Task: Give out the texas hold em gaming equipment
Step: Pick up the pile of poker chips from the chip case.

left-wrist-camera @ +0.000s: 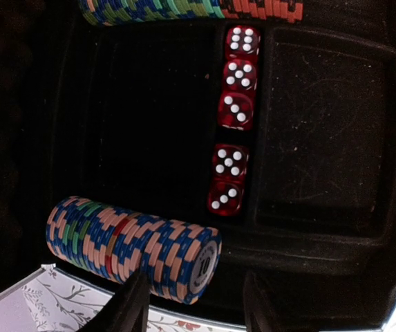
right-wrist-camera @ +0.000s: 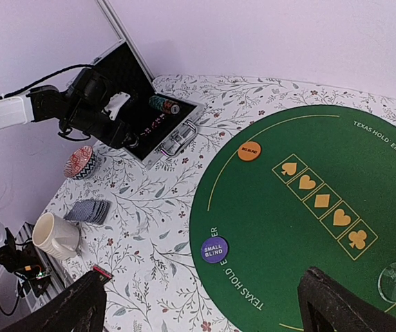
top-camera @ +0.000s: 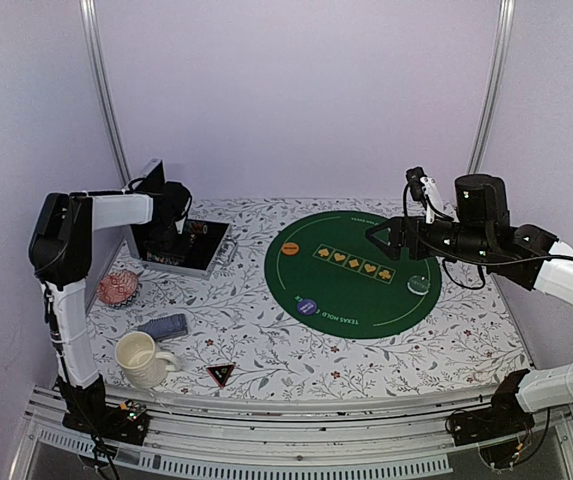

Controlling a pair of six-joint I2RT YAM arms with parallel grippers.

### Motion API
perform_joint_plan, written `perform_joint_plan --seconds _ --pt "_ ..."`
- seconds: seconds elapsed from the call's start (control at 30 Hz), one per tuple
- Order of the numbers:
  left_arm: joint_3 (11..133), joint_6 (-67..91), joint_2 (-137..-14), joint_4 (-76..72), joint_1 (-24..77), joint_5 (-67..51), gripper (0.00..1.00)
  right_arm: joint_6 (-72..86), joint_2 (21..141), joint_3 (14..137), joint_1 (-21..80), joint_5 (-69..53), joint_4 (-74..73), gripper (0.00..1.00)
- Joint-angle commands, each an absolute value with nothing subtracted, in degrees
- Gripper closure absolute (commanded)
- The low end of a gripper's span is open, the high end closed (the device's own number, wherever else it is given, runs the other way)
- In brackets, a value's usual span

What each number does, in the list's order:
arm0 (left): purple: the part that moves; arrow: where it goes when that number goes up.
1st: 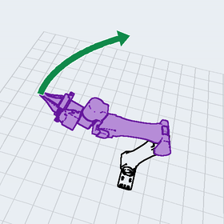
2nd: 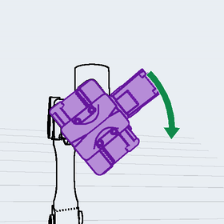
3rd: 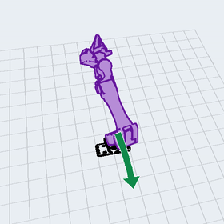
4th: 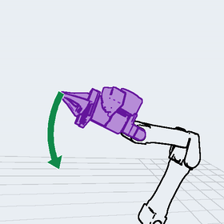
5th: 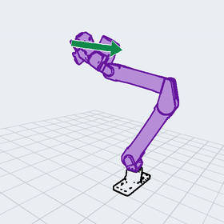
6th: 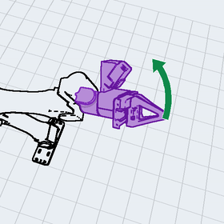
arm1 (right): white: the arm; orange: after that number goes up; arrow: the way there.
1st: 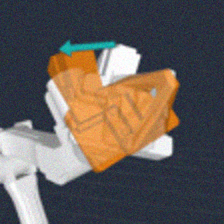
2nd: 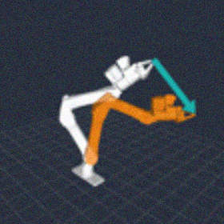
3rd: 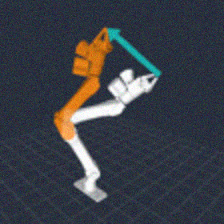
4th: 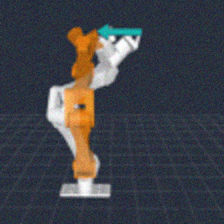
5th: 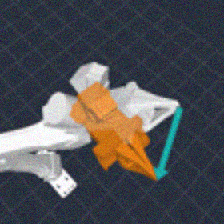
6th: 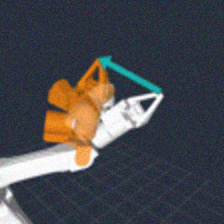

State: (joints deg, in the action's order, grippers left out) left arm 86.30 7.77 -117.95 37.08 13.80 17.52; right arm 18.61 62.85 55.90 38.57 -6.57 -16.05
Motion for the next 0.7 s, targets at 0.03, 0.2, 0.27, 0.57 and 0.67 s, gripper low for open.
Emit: perform_joint_plan --seconds 0.03,0.2,0.27,0.57,0.67 --pt "86.6 7.3 -120.1 35.2 12.9 17.0 0.52 18.2 63.4 56.5 38.4 -7.6 -16.0 0.01" --pt "85.5 6.3 -119.2 33.9 14.5 14.6 0.54 18.0 64.1 56.9 38.3 -8.0 -16.0 0.01" --pt "84.6 5.7 -118.4 33.2 15.7 18.5 0.54 17.9 64.1 56.8 38.4 -8.0 -15.9 0.01" --pt "85.2 4.9 -117.3 33.2 16.0 24.4 0.53 18.0 63.8 56.5 38.3 -8.4 -16.0 0.01" --pt "85.5 4.7 -116.5 33.1 16.0 25.6 0.5 18.2 63.9 56.4 38.3 -8.4 -15.9 0.01"
